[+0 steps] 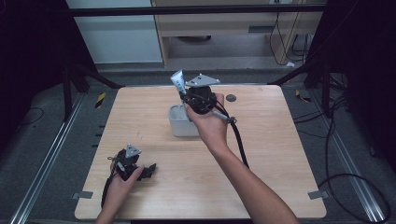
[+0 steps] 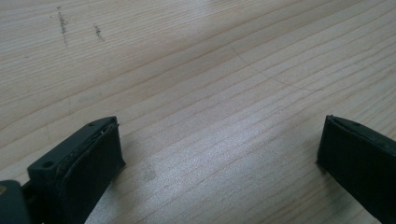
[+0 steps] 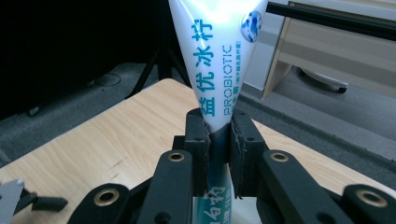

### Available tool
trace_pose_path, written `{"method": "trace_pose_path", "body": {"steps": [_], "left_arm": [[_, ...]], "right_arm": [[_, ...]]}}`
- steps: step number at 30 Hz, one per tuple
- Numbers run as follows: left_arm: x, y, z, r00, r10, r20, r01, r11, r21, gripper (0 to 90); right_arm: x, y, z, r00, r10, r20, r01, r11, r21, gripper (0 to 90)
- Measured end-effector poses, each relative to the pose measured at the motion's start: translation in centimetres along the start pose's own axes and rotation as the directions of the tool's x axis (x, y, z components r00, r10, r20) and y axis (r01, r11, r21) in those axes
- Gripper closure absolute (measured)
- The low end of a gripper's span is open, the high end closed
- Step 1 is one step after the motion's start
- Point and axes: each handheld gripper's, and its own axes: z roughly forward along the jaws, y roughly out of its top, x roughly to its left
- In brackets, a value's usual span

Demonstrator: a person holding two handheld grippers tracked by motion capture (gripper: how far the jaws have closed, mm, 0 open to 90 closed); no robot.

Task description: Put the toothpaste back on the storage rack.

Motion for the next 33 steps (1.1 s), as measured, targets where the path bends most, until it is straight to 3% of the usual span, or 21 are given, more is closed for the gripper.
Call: {"method": "trace_pose_path", "body": {"steps": [13, 33], "left_arm": [[0.0, 0.0, 0.0, 1.0, 0.002, -0.001, -0.002, 1.0, 0.0, 0.0], [0.0, 0.0, 0.0, 1.0, -0.001, 0.0, 0.001, 1.0, -0.001, 0.0]], "right_arm": [[-1.4, 1.3, 1.7, 0.9982, 0.017, 0.058, -0.013, 0.998, -0.06, 79.2], [-1.8, 0.0, 4.0, 0.9952, 0.025, 0.094, -0.016, 0.995, -0.097, 79.2]]}}
